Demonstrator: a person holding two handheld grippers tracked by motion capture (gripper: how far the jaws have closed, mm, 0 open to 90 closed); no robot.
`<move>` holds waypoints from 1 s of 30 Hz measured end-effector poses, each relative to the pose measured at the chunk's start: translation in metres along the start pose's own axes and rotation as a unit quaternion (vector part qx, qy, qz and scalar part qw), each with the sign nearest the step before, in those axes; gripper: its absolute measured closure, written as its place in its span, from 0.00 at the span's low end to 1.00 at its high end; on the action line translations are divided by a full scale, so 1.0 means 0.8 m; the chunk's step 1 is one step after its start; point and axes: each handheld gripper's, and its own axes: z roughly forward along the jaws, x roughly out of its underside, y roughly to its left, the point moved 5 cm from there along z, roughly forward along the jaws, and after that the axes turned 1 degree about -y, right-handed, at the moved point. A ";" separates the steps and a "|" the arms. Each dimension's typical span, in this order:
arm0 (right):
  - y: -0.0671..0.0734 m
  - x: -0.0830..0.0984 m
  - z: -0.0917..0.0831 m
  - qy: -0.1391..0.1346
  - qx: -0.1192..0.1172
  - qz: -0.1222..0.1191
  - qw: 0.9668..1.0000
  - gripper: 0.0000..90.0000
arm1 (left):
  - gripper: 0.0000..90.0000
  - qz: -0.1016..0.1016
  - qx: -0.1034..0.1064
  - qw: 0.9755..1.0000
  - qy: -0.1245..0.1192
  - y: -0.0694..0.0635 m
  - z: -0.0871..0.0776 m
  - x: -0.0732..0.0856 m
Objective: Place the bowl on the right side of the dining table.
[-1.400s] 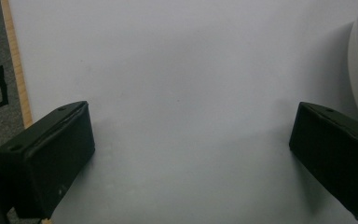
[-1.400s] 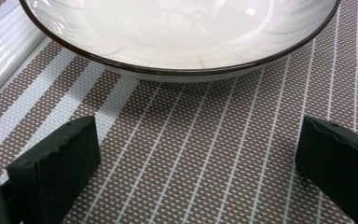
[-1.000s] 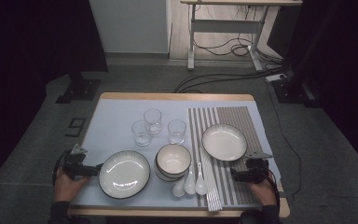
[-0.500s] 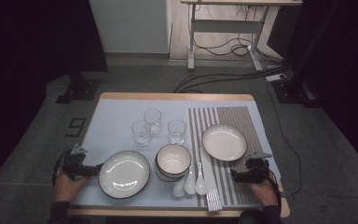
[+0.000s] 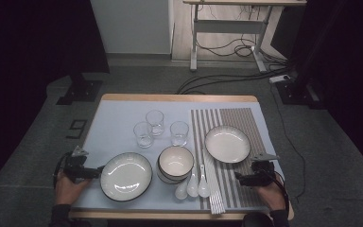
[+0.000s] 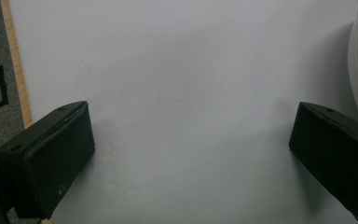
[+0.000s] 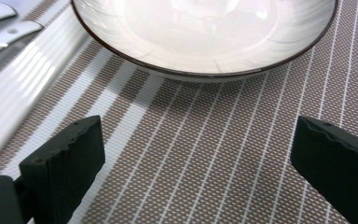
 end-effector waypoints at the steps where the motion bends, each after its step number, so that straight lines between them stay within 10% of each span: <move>1: 0.001 -0.001 -0.002 -0.001 -0.002 0.000 1.000 0.03 | 0.00 0.000 0.000 1.000 0.000 0.000 0.000 0.000; 30: 0.037 -0.040 -0.035 -0.014 -0.024 -0.052 0.998 0.08 | 0.00 0.000 0.000 1.000 0.000 0.000 0.000 0.000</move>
